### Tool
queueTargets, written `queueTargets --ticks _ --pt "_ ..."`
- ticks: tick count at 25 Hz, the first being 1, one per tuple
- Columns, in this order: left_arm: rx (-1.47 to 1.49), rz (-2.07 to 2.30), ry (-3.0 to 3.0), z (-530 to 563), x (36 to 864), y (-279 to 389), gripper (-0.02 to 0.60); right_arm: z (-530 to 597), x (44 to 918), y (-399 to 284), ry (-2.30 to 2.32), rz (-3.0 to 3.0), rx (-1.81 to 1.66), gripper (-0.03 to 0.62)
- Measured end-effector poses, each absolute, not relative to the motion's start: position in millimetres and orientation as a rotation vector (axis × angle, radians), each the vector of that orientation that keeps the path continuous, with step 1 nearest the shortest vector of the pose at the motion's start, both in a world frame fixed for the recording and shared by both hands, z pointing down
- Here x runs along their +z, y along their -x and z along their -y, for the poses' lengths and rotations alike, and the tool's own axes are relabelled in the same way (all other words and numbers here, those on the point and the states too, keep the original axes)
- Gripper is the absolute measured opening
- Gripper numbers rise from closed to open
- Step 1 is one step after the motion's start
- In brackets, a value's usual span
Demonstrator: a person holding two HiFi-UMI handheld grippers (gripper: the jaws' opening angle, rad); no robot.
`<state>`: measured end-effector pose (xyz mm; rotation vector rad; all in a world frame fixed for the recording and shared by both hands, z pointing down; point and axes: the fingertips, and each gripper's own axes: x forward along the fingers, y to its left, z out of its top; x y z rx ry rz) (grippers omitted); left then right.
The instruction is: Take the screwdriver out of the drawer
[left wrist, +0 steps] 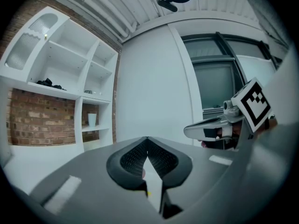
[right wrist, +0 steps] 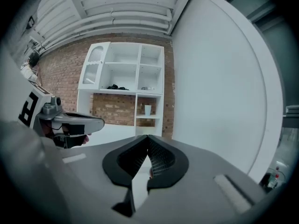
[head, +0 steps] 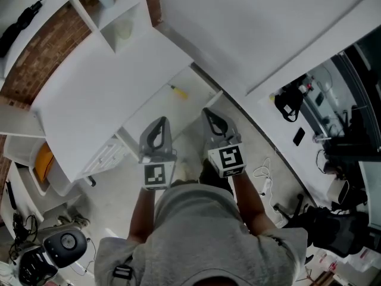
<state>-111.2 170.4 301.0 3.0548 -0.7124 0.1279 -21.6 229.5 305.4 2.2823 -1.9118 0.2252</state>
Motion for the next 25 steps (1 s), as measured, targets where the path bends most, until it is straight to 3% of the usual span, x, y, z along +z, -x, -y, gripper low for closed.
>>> queueTargets --ticks 15,25 --pt "0.265 1.053 -2.842 -67 359 62 0.012 -93 363 -35 -1.927 2.154 0.408 0.003" --pt "0.428 1.109 -2.686 -25 447 41 0.012 -38 466 -57 -1.681 2.149 0.549 0.003"
